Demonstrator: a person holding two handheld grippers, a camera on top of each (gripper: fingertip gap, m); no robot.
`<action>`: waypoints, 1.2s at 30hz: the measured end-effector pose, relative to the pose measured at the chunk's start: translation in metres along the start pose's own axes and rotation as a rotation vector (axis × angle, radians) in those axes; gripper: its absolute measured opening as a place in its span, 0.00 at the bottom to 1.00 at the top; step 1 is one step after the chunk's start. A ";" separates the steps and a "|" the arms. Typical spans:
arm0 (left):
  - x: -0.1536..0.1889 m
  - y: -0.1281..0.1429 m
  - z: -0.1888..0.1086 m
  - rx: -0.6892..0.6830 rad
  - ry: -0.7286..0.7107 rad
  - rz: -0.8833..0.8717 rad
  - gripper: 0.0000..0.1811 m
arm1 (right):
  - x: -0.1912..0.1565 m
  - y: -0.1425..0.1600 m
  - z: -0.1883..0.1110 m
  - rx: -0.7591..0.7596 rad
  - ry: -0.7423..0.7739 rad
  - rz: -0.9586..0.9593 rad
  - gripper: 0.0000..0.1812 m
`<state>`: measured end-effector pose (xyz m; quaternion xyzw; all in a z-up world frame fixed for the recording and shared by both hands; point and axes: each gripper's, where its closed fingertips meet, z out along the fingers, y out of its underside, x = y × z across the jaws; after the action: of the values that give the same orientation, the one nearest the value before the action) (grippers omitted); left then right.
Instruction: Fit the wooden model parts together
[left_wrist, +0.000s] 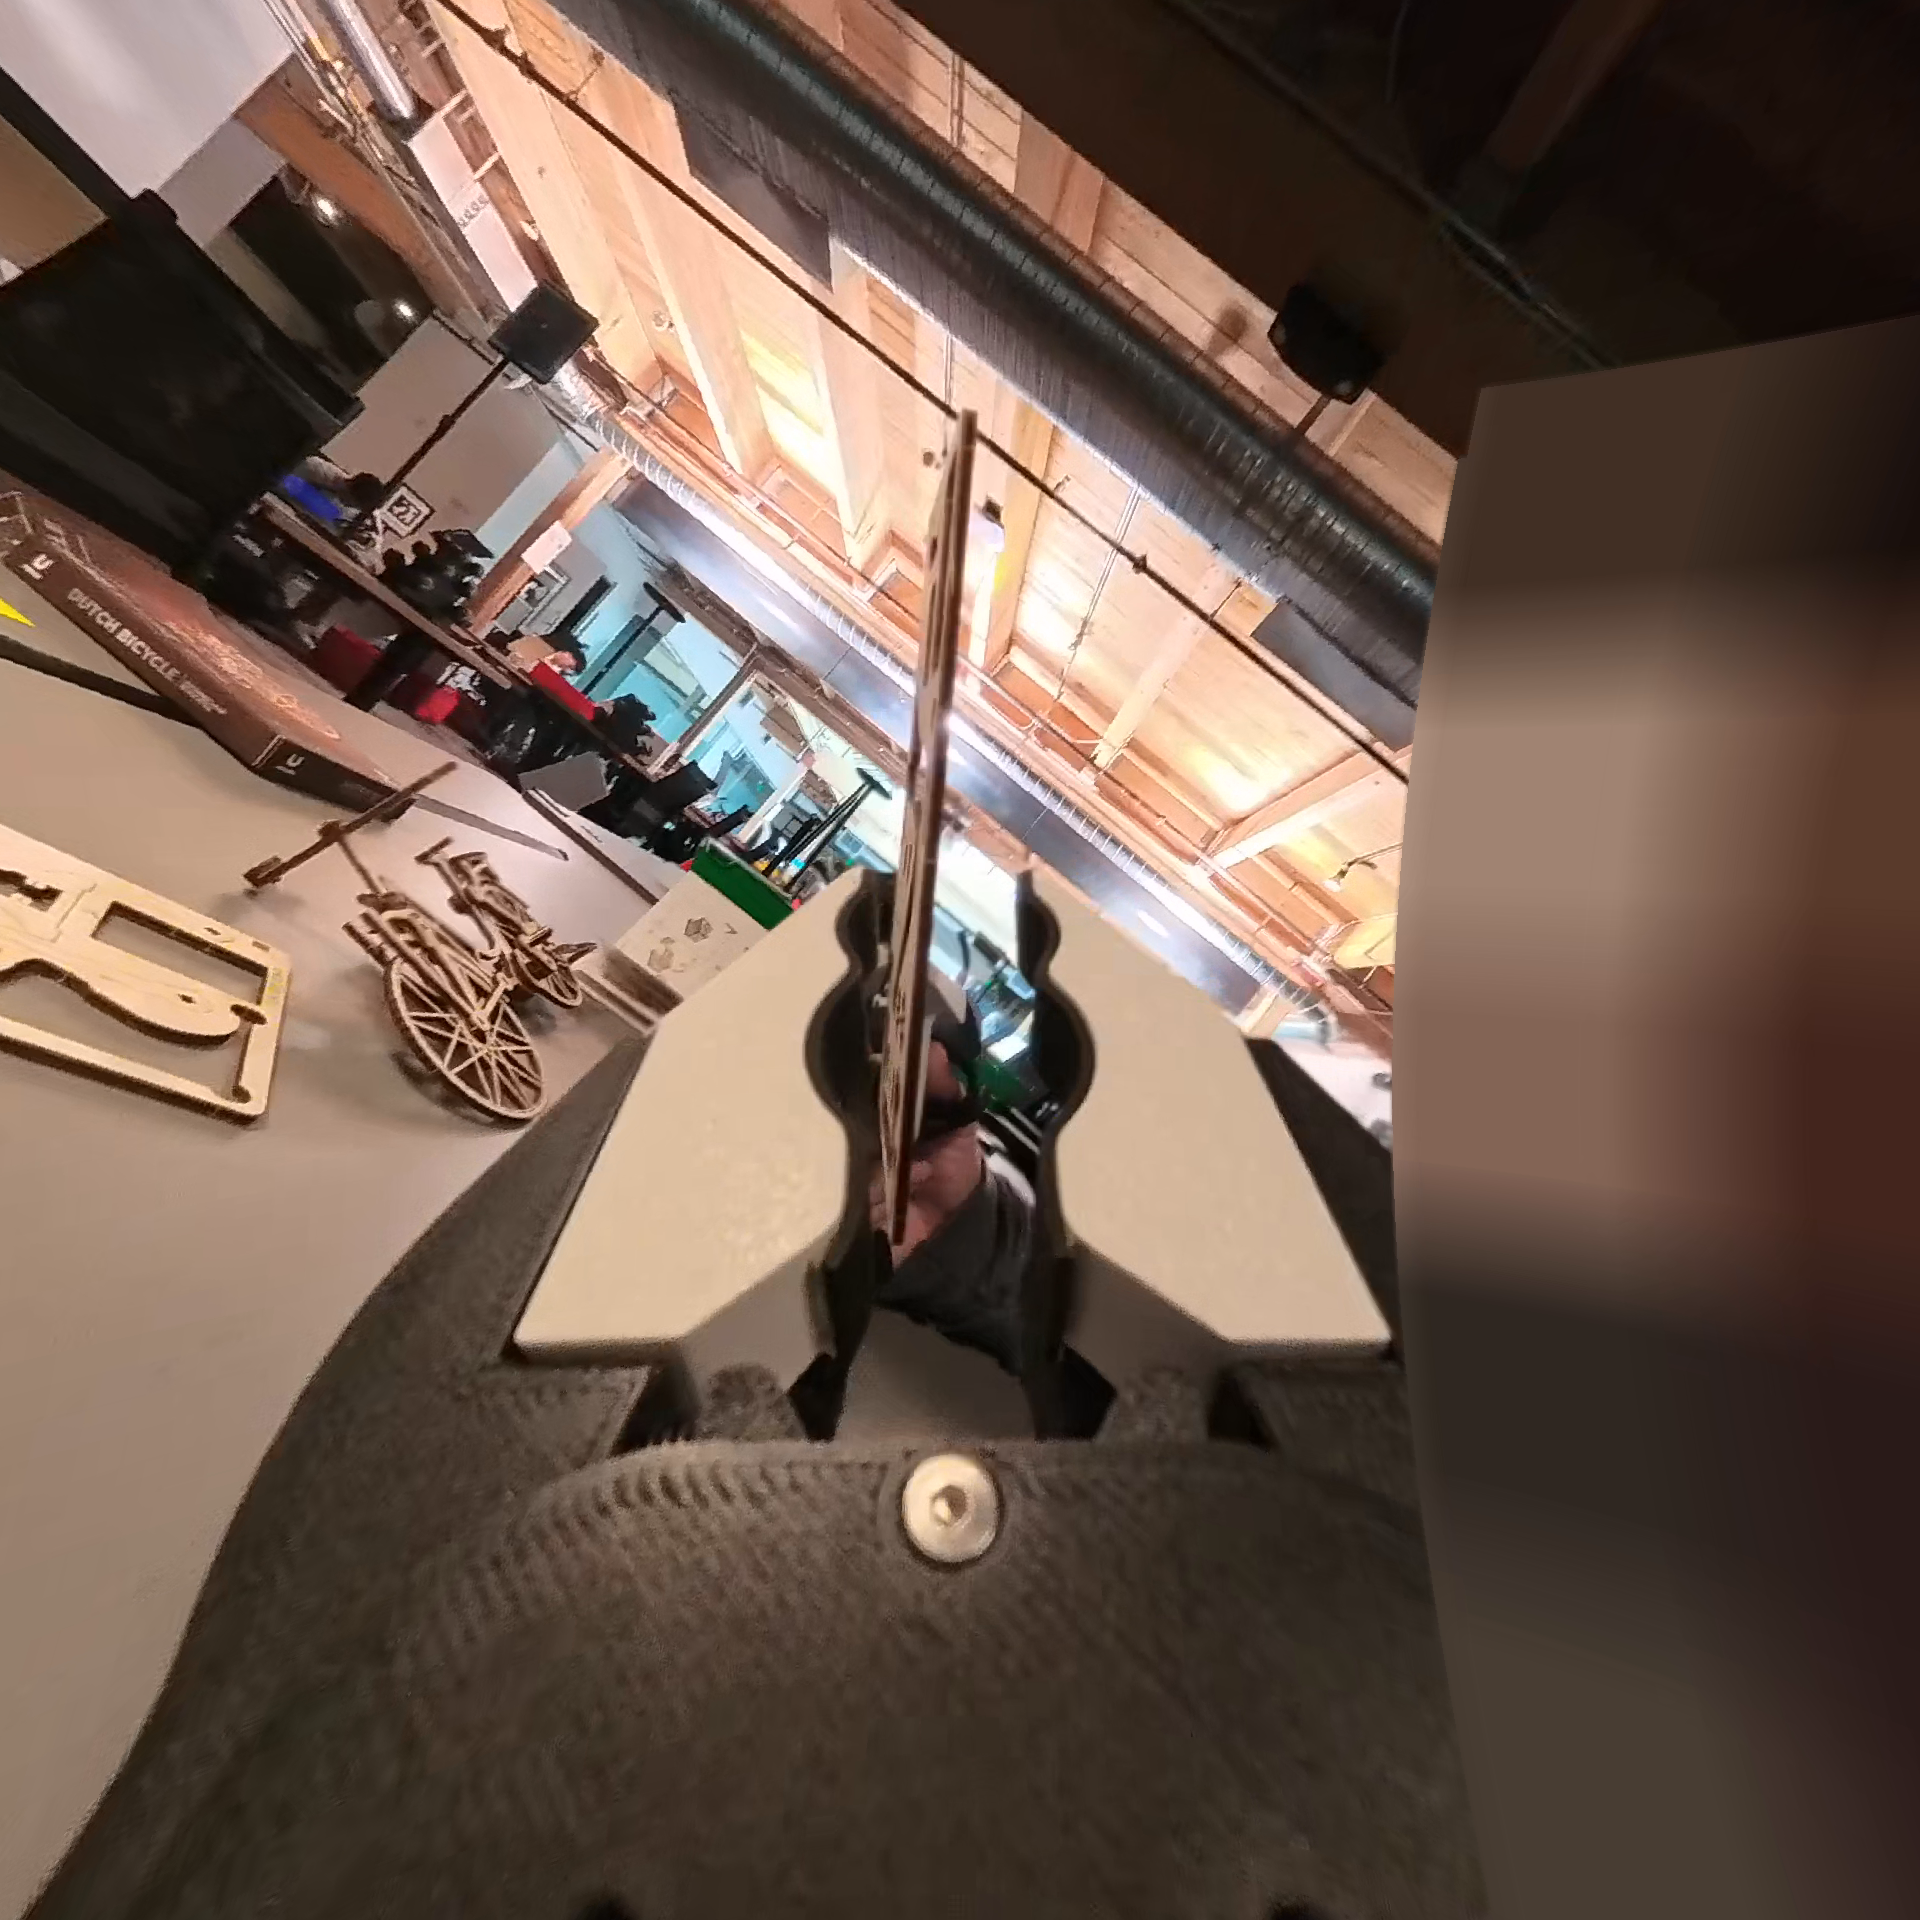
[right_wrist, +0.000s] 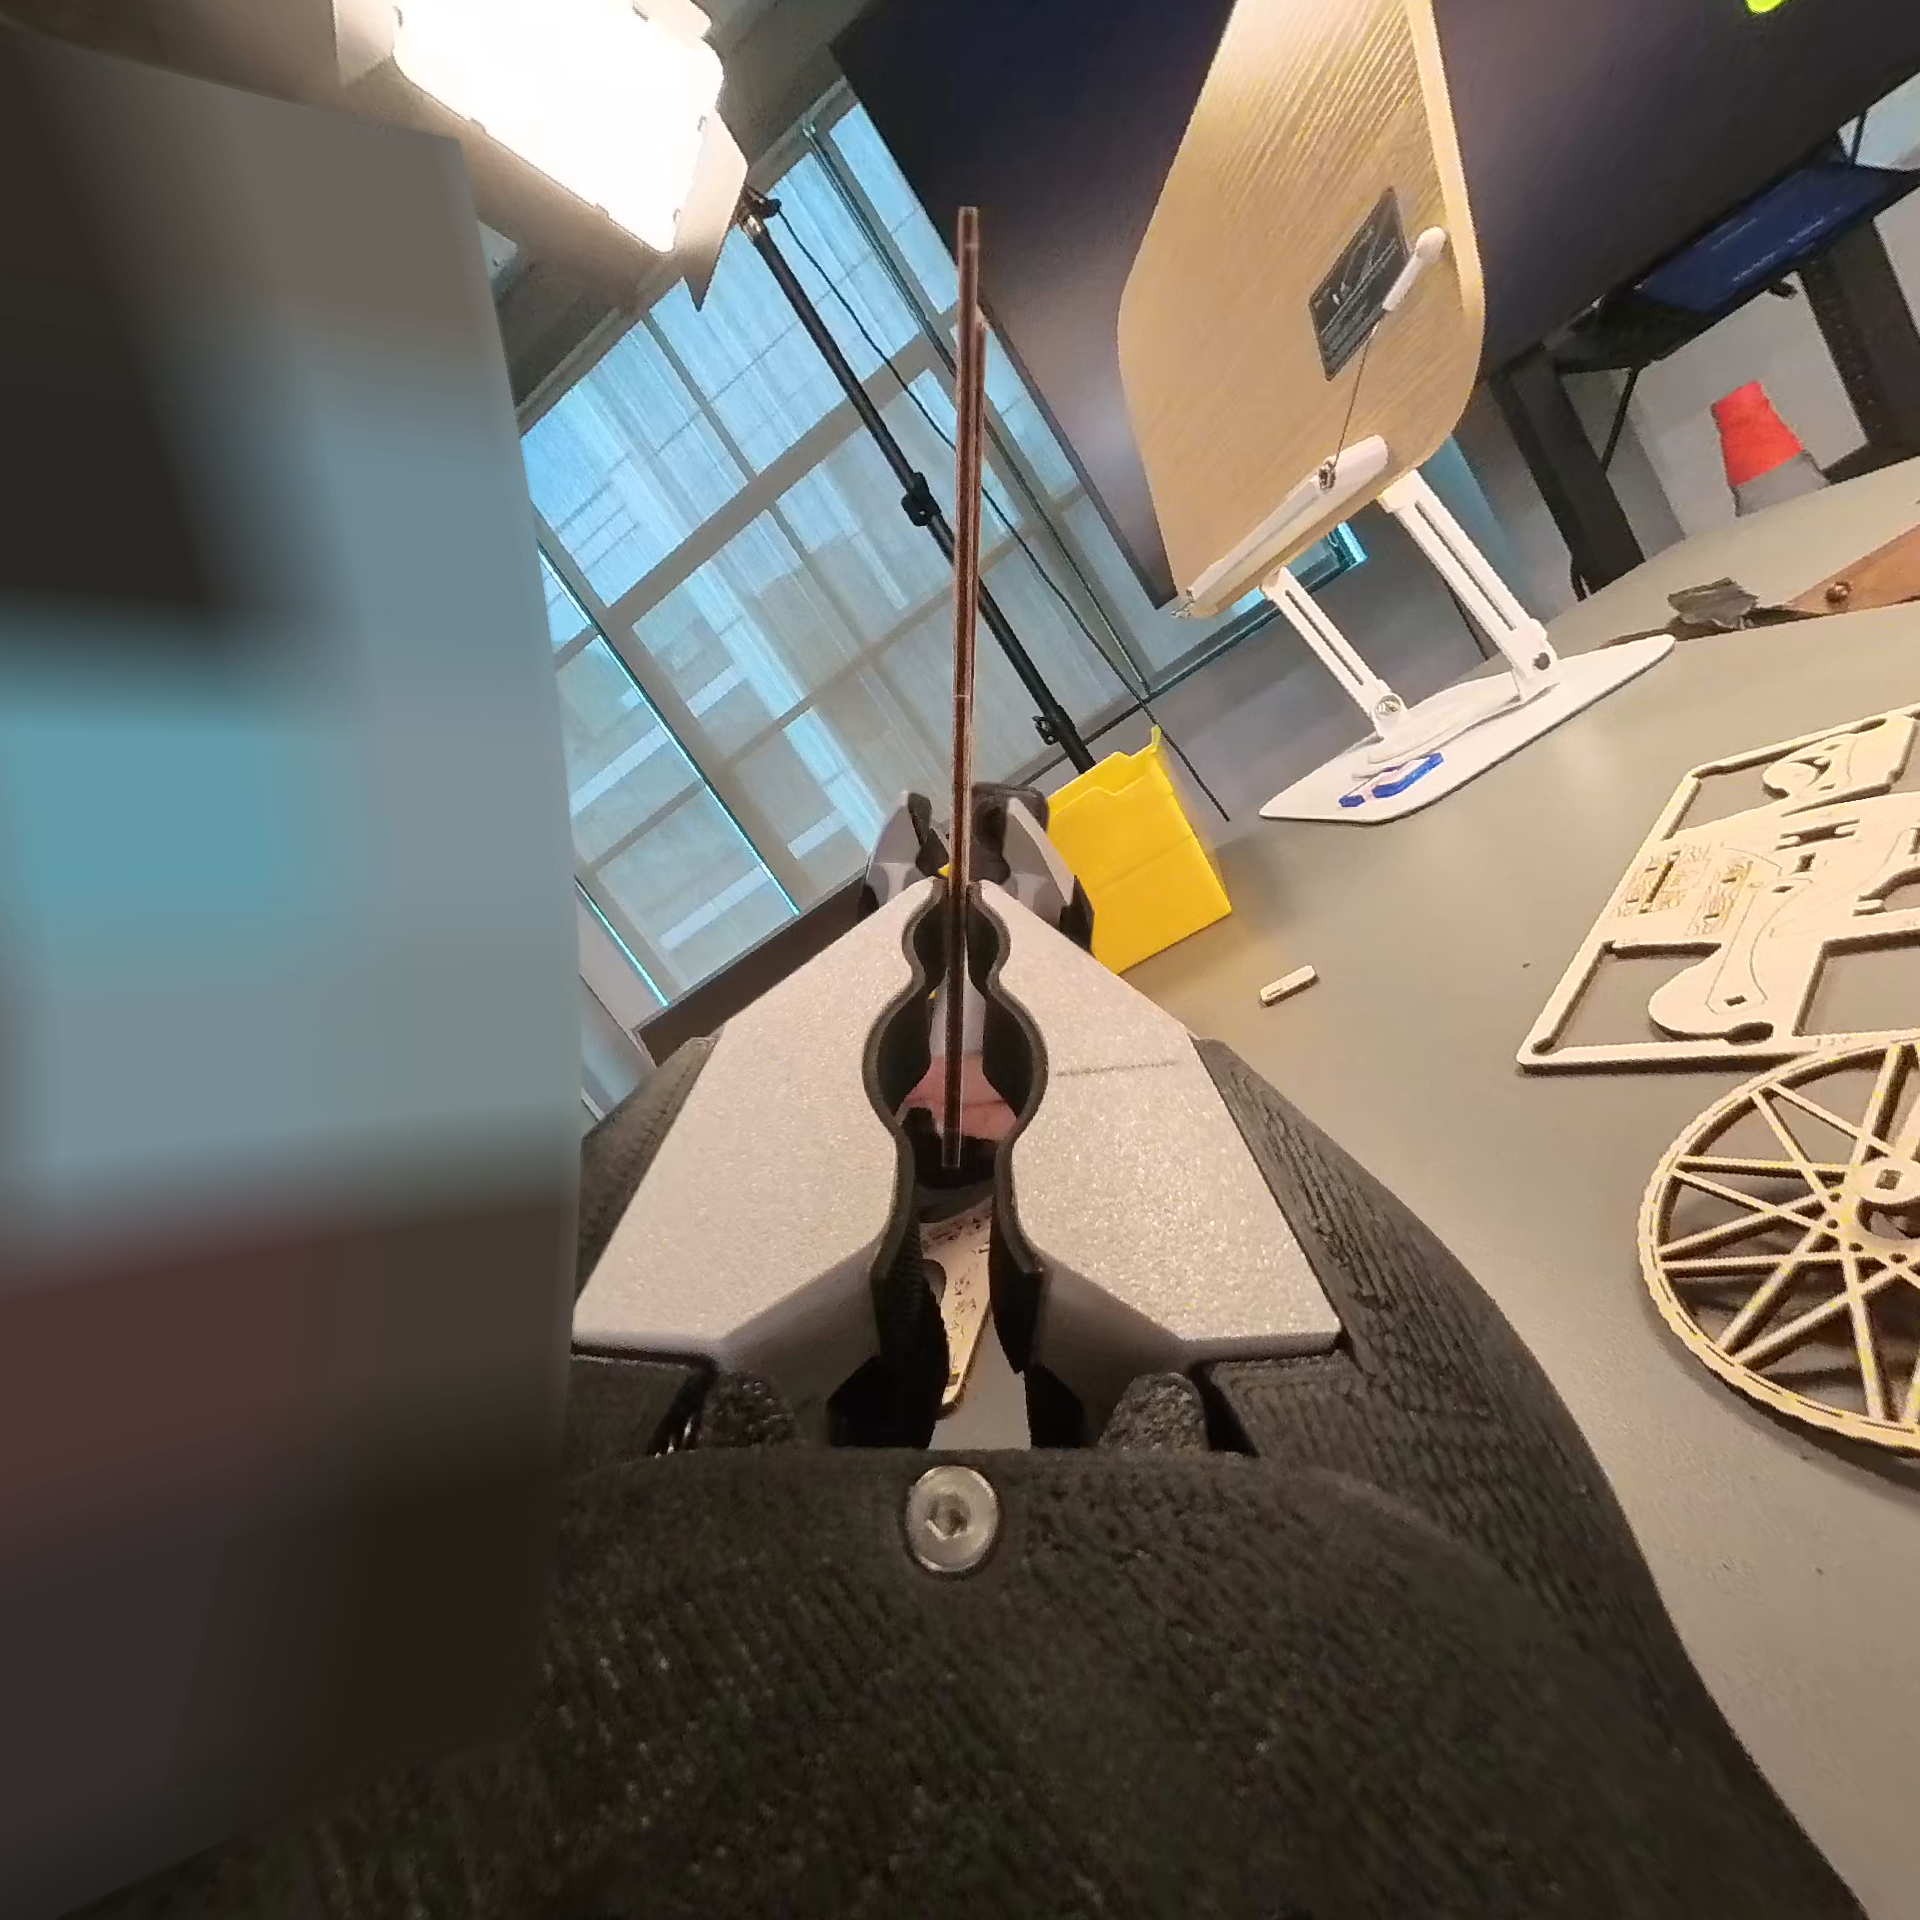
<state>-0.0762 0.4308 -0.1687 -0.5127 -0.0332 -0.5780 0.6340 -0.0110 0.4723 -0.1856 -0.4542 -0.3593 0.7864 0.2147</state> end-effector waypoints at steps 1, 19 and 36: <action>-0.001 0.002 0.001 -0.015 -0.013 0.013 0.13 | 0.000 0.000 0.000 0.001 -0.002 -0.001 0.00; -0.003 0.014 0.006 -0.091 -0.046 0.064 0.01 | 0.000 0.002 0.001 -0.009 0.001 -0.007 0.00; -0.005 0.014 0.006 -0.088 -0.061 0.068 0.01 | 0.002 0.003 0.002 -0.014 0.010 -0.004 0.00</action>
<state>-0.0642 0.4357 -0.1777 -0.5583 -0.0094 -0.5411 0.6288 -0.0133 0.4711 -0.1886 -0.4589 -0.3648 0.7812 0.2147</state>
